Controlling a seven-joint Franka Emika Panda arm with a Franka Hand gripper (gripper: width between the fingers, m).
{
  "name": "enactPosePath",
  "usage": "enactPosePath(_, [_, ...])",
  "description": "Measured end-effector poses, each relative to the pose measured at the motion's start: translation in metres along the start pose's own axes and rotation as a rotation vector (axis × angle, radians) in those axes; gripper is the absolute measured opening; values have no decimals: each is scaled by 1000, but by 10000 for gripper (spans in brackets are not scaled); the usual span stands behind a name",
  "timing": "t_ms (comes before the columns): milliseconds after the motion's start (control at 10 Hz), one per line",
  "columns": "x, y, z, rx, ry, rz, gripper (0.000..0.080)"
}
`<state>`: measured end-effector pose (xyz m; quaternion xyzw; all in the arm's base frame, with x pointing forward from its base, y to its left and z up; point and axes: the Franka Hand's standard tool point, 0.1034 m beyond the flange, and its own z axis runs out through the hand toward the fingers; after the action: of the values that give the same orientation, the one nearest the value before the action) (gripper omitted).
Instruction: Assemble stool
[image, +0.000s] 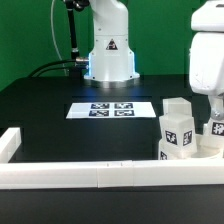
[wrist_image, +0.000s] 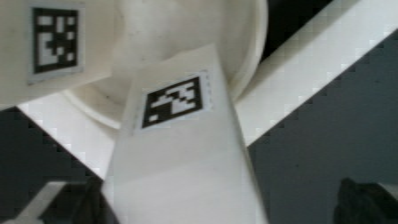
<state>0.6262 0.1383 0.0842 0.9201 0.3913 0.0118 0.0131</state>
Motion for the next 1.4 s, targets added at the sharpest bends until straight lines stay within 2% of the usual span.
enactPosePath(100, [0, 0, 0, 0, 0, 25, 592])
enactPosePath(200, [0, 0, 0, 0, 0, 29, 592])
enactPosePath(400, [-1, 2, 0, 0, 0, 176, 331])
enactPosePath(600, [-3, 4, 0, -2, 0, 316, 334])
enactPosePath(900, [-6, 12, 0, -6, 10, 738, 334])
enactPosePath(1000, [-8, 13, 1, 3, 16, 878, 334])
enactPosePath(1200, [-11, 21, 2, 42, 65, 1196, 334])
enactPosePath(1400, [-12, 21, 2, 43, 55, 1261, 334])
